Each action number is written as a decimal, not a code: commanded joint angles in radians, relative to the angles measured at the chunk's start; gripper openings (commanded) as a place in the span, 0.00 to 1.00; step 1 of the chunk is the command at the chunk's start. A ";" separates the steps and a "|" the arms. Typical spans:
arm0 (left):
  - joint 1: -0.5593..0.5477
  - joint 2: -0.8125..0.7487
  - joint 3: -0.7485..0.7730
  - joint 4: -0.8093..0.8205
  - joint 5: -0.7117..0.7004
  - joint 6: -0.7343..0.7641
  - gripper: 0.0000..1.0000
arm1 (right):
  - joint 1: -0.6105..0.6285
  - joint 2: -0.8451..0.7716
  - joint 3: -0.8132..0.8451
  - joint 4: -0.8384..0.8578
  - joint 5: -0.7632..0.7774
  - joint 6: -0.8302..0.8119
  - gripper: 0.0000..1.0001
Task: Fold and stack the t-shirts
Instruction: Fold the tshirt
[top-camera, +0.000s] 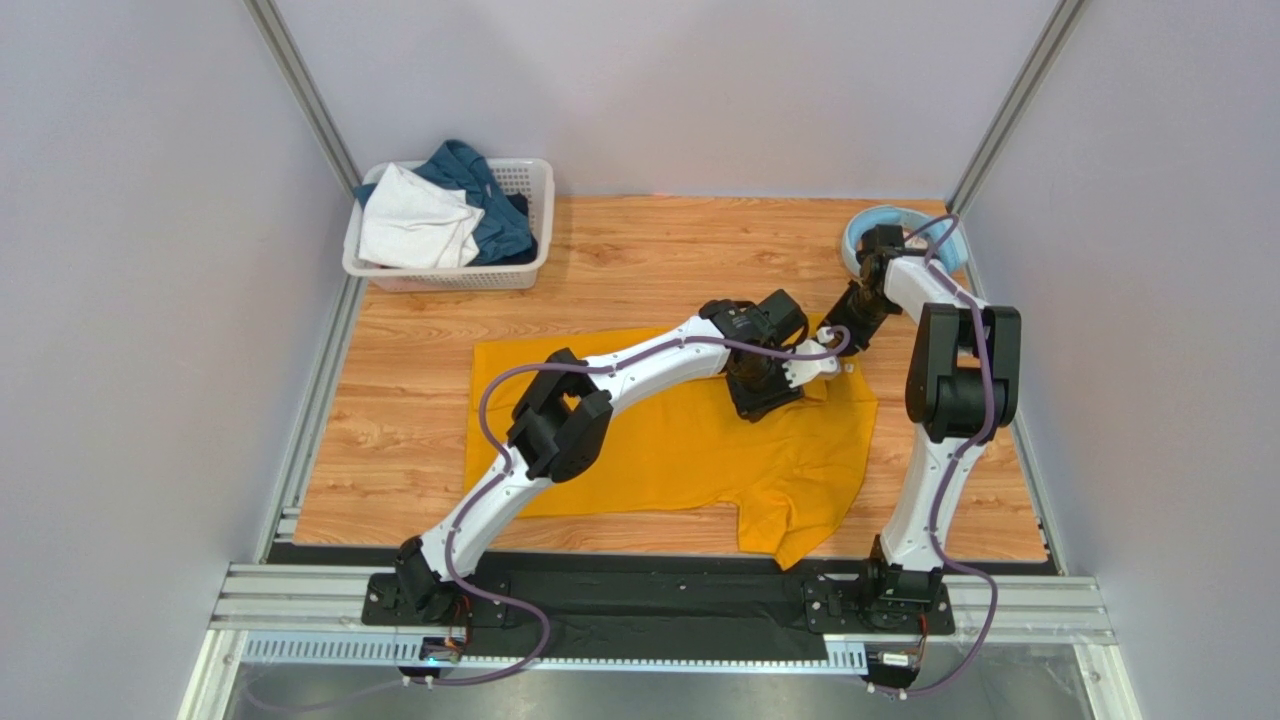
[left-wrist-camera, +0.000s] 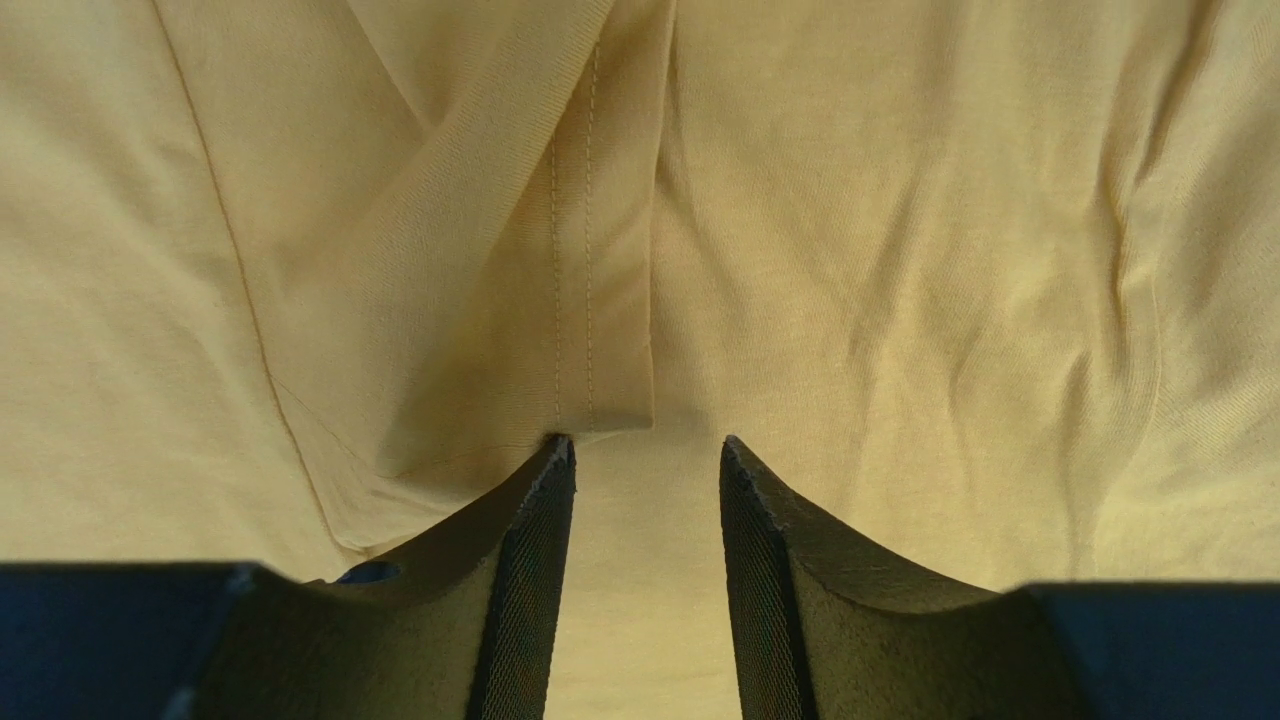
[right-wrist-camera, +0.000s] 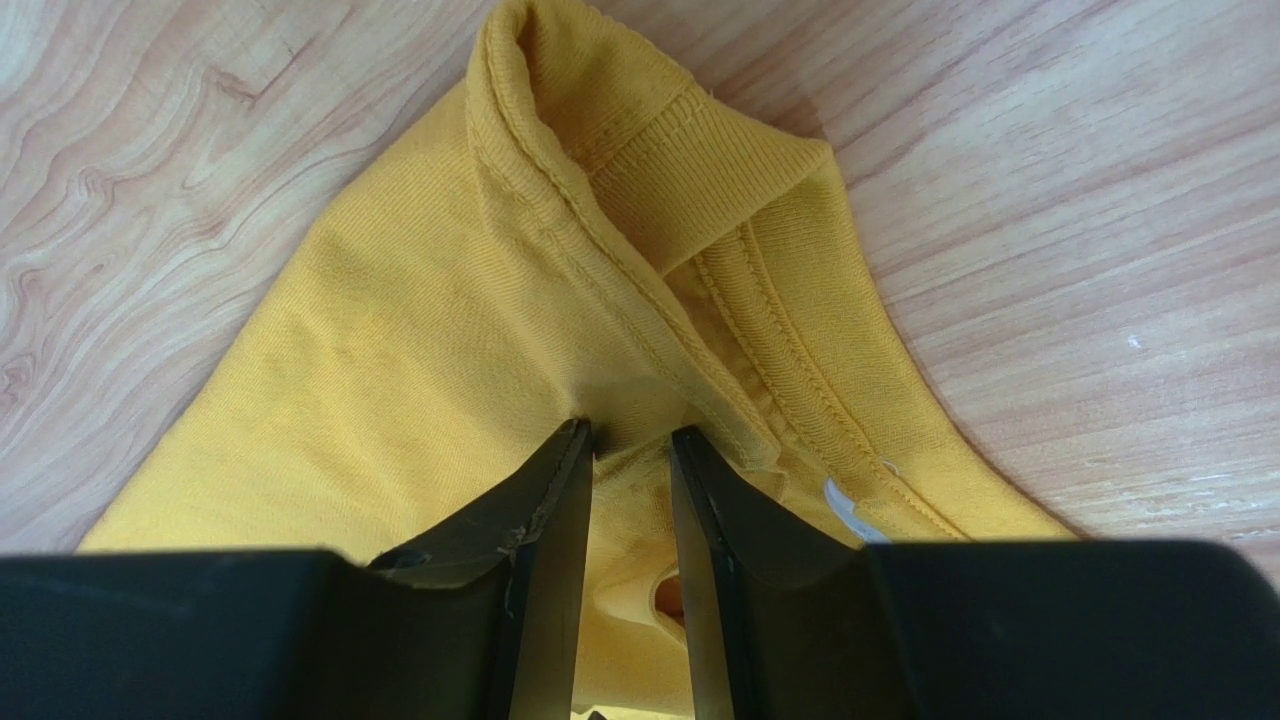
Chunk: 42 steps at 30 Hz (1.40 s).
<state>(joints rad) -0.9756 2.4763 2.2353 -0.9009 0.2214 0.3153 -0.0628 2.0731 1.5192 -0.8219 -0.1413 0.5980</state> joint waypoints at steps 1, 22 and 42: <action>-0.005 0.009 0.030 0.045 -0.013 -0.019 0.47 | 0.004 0.019 -0.040 0.041 -0.004 0.006 0.32; -0.003 0.079 0.084 0.094 -0.088 0.021 0.43 | 0.004 0.013 -0.050 0.047 -0.018 0.003 0.31; 0.012 -0.080 0.015 0.092 -0.068 0.054 0.00 | 0.004 -0.005 -0.074 0.058 -0.021 0.000 0.30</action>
<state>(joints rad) -0.9714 2.4912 2.2448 -0.8185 0.1474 0.3492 -0.0669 2.0556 1.4849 -0.7807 -0.1707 0.5980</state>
